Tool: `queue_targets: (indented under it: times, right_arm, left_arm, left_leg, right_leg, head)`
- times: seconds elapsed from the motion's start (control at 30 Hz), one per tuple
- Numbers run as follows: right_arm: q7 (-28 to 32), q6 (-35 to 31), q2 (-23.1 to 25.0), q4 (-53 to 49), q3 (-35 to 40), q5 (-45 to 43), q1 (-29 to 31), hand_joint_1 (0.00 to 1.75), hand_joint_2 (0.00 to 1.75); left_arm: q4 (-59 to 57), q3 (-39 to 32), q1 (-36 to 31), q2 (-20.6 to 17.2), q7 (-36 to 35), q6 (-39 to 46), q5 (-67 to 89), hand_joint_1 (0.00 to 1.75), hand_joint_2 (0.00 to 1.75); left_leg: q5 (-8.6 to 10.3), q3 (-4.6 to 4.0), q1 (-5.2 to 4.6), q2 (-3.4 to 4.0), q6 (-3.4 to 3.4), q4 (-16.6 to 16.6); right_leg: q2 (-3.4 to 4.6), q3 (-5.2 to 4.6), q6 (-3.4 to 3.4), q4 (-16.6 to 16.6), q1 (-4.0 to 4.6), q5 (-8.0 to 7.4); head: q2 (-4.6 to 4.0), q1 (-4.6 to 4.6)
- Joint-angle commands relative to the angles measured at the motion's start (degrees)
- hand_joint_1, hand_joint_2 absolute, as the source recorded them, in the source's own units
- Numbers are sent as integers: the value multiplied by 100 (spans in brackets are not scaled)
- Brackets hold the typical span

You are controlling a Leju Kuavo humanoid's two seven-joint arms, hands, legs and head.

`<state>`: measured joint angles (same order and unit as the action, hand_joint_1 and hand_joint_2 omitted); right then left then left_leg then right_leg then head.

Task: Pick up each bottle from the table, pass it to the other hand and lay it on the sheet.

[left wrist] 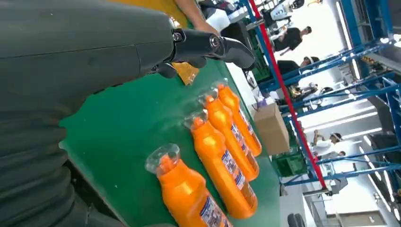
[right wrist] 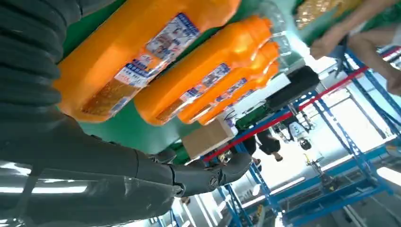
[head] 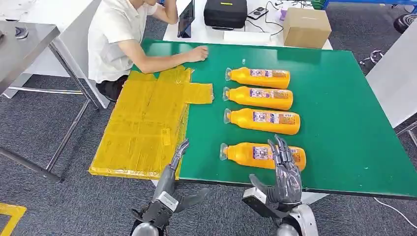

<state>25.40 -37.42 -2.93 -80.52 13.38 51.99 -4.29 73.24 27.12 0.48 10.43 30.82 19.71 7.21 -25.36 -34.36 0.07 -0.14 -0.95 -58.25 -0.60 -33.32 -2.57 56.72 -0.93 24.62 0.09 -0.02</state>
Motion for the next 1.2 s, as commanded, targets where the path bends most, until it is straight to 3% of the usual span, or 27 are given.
queue_targets:
  times: [0.03, 0.67, 1.2]
  right_arm:
    - [-267, -212, -416, 383, 224, 512, 254, 0, 175]
    - [-1362, 355, -813, 1876, 291, 1631, 1125, 0, 175]
    - [-2323, 394, -958, 2042, 595, 2957, 1356, 0, 175]
  left_arm:
    - [-459, 76, -269, -12, -15, -42, -26, 0, 175]
    - [-565, 150, -358, 18, -12, -75, 42, 0, 175]
    - [-569, 129, -370, 29, -86, -70, 92, 0, 175]
  left_leg:
    - [-4, 24, 5, 2, 7, 9]
    - [0, 13, 1, 4, 3, 5]
    - [-3, 14, 3, 10, 4, 3]
  right_leg:
    - [5, 24, 12, -11, 5, 2]
    - [6, 14, 5, -6, 1, -2]
    - [11, 14, 7, -6, 4, -2]
  head:
    - [0, 0]
    - [0, -2]
    - [0, 0]
